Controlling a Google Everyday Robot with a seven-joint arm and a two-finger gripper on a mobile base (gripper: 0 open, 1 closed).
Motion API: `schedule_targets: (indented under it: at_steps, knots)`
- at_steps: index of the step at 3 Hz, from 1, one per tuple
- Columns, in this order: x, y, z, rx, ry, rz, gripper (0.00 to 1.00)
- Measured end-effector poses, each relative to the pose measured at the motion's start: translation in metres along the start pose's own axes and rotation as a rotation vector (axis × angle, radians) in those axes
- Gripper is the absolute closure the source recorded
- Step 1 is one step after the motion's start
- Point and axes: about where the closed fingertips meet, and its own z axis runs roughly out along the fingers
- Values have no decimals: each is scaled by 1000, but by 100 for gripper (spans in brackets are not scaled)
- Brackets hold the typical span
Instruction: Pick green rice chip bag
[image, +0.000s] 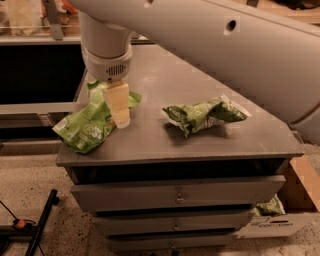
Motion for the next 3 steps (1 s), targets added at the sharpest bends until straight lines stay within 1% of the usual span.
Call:
schedule_targets:
  at_steps: [1, 2, 3]
  knots:
    - [2, -8, 39, -9, -35, -37, 0]
    - [0, -14, 61, 9, -78, -67, 0]
    - [-8, -18, 76, 24, -108, -123, 0]
